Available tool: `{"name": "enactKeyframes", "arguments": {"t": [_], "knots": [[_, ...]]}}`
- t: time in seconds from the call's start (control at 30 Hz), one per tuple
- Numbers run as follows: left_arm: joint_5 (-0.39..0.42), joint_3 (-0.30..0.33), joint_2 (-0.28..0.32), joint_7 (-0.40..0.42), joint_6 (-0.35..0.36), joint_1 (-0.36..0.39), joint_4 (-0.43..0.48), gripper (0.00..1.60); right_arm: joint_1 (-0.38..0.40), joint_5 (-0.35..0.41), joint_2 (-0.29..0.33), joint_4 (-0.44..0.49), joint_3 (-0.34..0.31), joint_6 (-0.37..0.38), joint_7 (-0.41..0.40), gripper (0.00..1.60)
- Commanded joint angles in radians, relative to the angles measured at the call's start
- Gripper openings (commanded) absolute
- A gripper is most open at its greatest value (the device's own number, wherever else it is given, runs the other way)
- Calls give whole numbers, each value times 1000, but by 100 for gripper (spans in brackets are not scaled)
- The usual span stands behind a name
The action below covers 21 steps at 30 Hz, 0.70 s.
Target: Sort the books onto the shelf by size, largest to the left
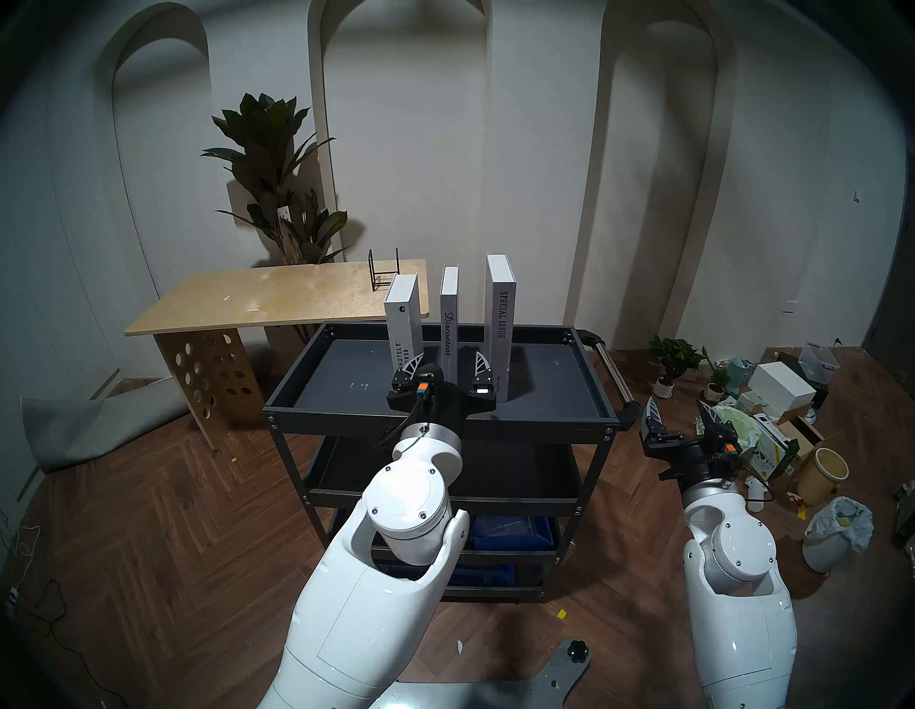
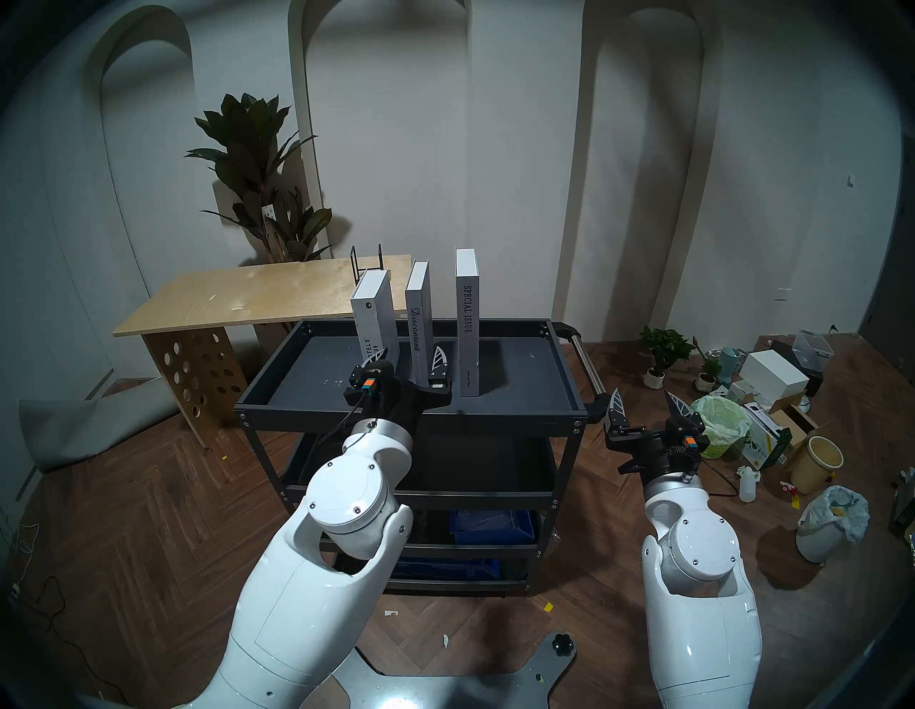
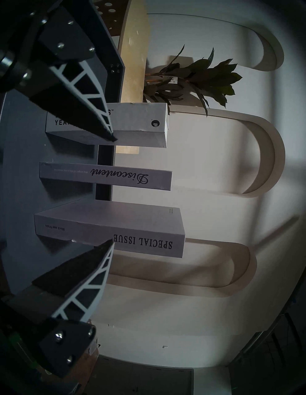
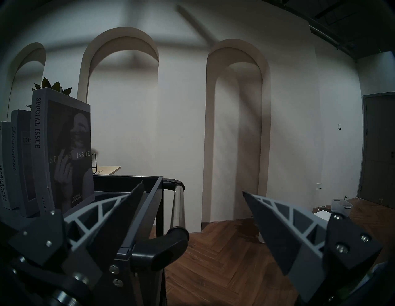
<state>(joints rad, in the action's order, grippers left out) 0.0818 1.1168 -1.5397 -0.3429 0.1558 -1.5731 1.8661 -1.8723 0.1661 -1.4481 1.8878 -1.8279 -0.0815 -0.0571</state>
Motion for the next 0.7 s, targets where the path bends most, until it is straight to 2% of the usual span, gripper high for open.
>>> {"name": "enactKeyframes", "arguments": {"t": [0.0, 0.63, 0.67], "knots": [[-44, -9, -45, -24, -7, 111, -42, 160, 13, 16, 3, 12, -18, -15, -2, 160], [-129, -32, -123, -86, -3, 274, -234, 160, 2, 52, -8, 6, -32, -22, -12, 160], [-135, -32, -136, -92, 1, 300, -259, 160, 1, 54, -9, 7, -33, -23, -12, 160]]}}
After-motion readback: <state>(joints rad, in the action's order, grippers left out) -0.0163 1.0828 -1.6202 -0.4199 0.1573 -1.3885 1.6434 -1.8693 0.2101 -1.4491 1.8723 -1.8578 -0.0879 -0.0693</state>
